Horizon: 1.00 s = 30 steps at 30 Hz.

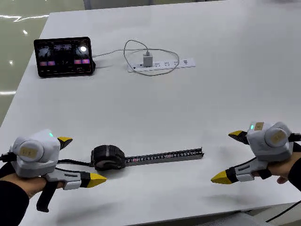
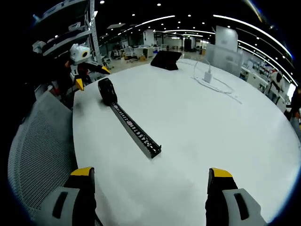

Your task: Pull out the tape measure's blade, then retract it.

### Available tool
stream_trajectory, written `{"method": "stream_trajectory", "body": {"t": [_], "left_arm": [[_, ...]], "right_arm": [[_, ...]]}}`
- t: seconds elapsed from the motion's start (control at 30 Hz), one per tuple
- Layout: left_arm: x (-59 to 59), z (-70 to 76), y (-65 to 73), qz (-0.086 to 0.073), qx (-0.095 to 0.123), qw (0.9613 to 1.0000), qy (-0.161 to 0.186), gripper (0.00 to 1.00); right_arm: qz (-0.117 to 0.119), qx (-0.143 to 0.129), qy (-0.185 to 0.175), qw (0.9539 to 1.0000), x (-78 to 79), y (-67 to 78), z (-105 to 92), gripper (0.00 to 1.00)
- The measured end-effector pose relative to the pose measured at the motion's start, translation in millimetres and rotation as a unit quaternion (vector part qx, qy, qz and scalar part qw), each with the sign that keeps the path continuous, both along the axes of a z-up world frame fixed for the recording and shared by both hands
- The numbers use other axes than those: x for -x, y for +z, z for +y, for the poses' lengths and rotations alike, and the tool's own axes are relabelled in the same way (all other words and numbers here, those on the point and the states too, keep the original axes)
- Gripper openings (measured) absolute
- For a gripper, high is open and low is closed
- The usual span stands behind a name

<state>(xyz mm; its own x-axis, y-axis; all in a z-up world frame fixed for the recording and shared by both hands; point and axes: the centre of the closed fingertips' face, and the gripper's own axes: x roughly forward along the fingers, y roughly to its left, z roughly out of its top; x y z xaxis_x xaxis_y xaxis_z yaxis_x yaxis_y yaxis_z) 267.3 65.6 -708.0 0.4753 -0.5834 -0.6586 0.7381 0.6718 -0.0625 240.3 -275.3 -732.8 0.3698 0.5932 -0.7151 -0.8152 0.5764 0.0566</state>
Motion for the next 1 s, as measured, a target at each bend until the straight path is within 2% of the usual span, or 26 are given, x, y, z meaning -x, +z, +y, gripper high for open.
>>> {"method": "stream_trajectory", "body": {"t": [0.17, 0.23, 0.3, 0.47, 0.57, 0.7, 0.77, 1.0], "left_arm": [[7.1, 5.1, -1.3, 0.004, 0.015, 0.9997, 0.02, 0.99], [8.3, 8.3, -0.5, -0.007, 0.016, 0.9994, 0.029, 0.99], [10.9, 10.8, 0.6, -0.008, 0.025, 0.9989, 0.039, 0.99], [16.5, 20.3, 0.3, -0.022, 0.023, 0.9981, 0.053, 0.99], [22.1, 23.6, -1.9, -0.014, 0.029, 0.9977, 0.06, 0.99], [27.2, 27.7, -0.5, -0.013, 0.032, 0.9971, 0.068, 0.99], [26.4, 30.7, 1.5, -0.02, 0.026, 0.9968, 0.073, 0.99], [28.6, 36.2, 4.4, -0.015, 0.026, 0.9967, 0.076, 0.99]], "right_arm": [[-0.014, -0.003, -0.021, 0.9997, 5.4, 7.7, -12.1, 0.99], [-0.023, -0.003, -0.031, 0.9993, 5.1, 12.0, -17.7, 0.99], [-0.028, -0.001, -0.035, 0.999, 5.5, 14.2, -23.0, 0.99], [-0.036, 0.002, -0.041, 0.9985, 9.1, 18.3, -31.3, 0.99], [-0.039, 0.004, -0.044, 0.9983, 11.2, 19.0, -36.0, 0.99], [-0.038, -0.002, -0.055, 0.9978, 14.7, 20.2, -42.7, 0.99], [-0.037, -0.003, -0.058, 0.9976, 17.1, 19.7, -44.6, 0.99], [-0.031, -0.009, -0.073, 0.9968, 25.7, 15.9, -52.2, 0.99]]}}
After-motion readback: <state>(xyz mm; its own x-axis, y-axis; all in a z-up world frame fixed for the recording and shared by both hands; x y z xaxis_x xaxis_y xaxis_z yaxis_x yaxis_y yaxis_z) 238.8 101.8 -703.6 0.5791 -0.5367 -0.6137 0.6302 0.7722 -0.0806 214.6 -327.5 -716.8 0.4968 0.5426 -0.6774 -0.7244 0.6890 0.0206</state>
